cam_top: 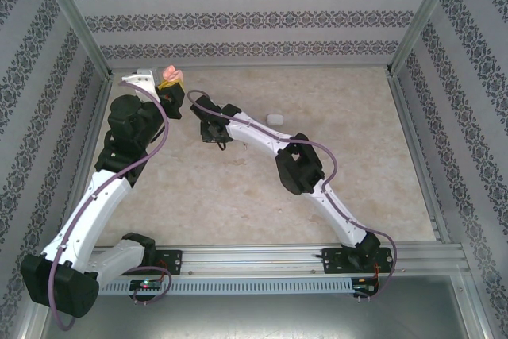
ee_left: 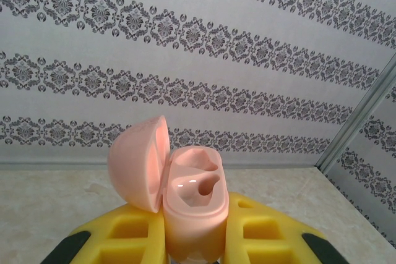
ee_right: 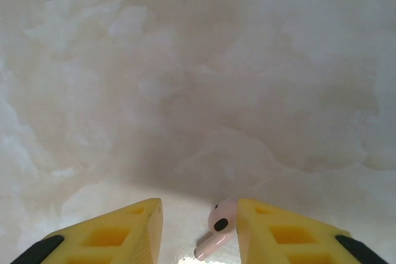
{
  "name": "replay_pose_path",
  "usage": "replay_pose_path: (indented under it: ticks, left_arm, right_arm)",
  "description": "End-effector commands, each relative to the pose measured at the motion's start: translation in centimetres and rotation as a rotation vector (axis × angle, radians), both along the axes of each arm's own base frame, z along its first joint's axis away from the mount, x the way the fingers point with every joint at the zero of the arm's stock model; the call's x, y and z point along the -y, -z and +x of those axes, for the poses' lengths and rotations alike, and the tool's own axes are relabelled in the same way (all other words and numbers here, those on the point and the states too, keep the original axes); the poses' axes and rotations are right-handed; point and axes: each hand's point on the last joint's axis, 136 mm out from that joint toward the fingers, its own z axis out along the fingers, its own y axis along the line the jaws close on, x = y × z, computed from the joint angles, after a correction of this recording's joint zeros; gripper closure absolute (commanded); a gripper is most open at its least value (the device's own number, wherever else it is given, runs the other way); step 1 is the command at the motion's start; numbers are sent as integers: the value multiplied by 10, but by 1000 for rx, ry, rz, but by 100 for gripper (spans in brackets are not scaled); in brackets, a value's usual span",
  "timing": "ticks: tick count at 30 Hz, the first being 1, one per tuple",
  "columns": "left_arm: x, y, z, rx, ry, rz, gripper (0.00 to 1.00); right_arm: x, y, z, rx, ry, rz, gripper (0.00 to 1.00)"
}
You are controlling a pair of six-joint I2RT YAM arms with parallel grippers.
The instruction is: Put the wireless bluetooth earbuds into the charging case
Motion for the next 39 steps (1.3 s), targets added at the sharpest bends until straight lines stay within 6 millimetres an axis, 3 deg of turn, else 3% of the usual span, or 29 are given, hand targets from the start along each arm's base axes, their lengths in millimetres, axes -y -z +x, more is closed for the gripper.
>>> replay_pose_path:
  ticks: [1, 12, 21, 26, 31, 35, 39]
  left_arm:
    - [-8, -20, -5, 72, -26, -24, 100]
    - [-8, -16, -4, 67, -26, -20, 100]
    - [-7, -15, -2, 64, -21, -23, 100]
    - [-6, -14, -2, 58, -13, -24, 100]
    - [-4, -12, -2, 49, -5, -18, 100]
    - [-3, -13, -6, 49, 7, -6, 100]
    - [0, -14, -12, 45, 30, 7, 100]
  right_arm:
    - [3, 8, -3, -2, 17, -49, 63]
    - [7, 25, -3, -15, 17, -82, 67]
    - [7, 30, -6, -24, -8, -95, 82]
    - [10, 18, -10, -1, -60, -118, 89]
    - [20, -9, -19, 56, -157, -154, 91]
    - [37, -26, -37, 80, -242, -175, 91]
    - [58, -28, -66, 73, -333, -202, 92]
